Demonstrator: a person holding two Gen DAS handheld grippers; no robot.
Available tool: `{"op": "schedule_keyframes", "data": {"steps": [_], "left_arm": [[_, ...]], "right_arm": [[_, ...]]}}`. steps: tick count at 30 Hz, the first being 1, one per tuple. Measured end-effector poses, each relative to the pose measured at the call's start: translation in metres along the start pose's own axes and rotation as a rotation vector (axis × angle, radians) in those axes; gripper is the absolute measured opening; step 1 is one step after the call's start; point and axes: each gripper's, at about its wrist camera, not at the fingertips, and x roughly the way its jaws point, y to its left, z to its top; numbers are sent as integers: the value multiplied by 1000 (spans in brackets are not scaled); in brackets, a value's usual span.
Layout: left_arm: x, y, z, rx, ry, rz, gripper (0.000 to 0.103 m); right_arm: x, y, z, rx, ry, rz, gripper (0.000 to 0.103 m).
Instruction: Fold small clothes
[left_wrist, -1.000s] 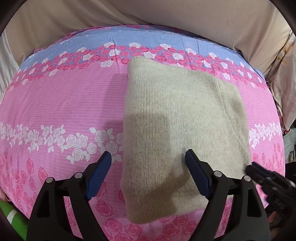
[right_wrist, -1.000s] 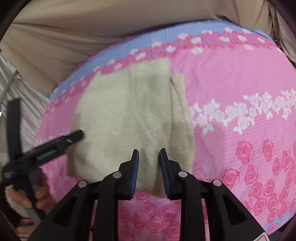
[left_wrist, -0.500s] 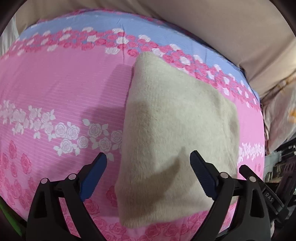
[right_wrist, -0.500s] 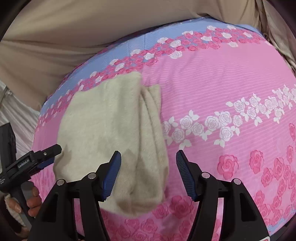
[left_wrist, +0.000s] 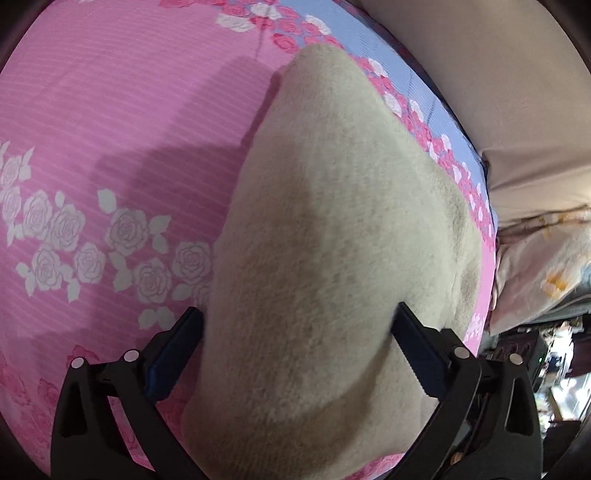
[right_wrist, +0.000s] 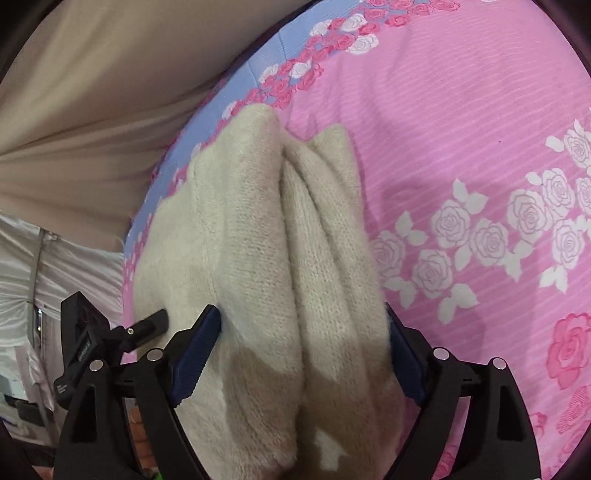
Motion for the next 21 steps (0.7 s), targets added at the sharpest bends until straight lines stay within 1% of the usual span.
{"op": "schedule_keyframes", "data": {"steps": [1, 2, 3, 5, 8, 13, 14, 16, 18, 19, 21], "left_arm": [[-1, -6, 0, 21, 1, -10, 84], [-3, -12, 1, 32, -2, 6, 79], [-5, -17, 0, 45, -4, 15, 76], [-12, -29, 0, 86, 0, 25, 60], [-26, -49, -2, 154, 6, 18, 48], [-47, -84, -10, 216, 17, -86, 46], [-49, -93, -13, 240, 20, -110, 46], [-44, -105, -21, 275, 24, -134, 47], [-28, -109, -28, 284, 39, -128, 50], [-19, -107, -32, 280, 49, -117, 51], [4, -103, -40, 280, 69, -34, 53]], "right_arm": [[0, 1, 2, 9, -2, 11, 52], [-3, 4, 2, 5, -10, 8, 44], [-7, 8, 2, -10, -20, 3, 42], [-19, 18, 2, -32, -46, -6, 36], [-43, 26, 2, -42, -97, 7, 33], [-96, 22, -7, -31, -187, -4, 33], [-107, 19, -10, -31, -206, -15, 33], [-124, 8, -19, -26, -227, -42, 33], [-122, -6, -24, -14, -220, -71, 34], [-118, -17, -26, -11, -202, -91, 36], [-97, -36, -29, -5, -151, -165, 41]]}}
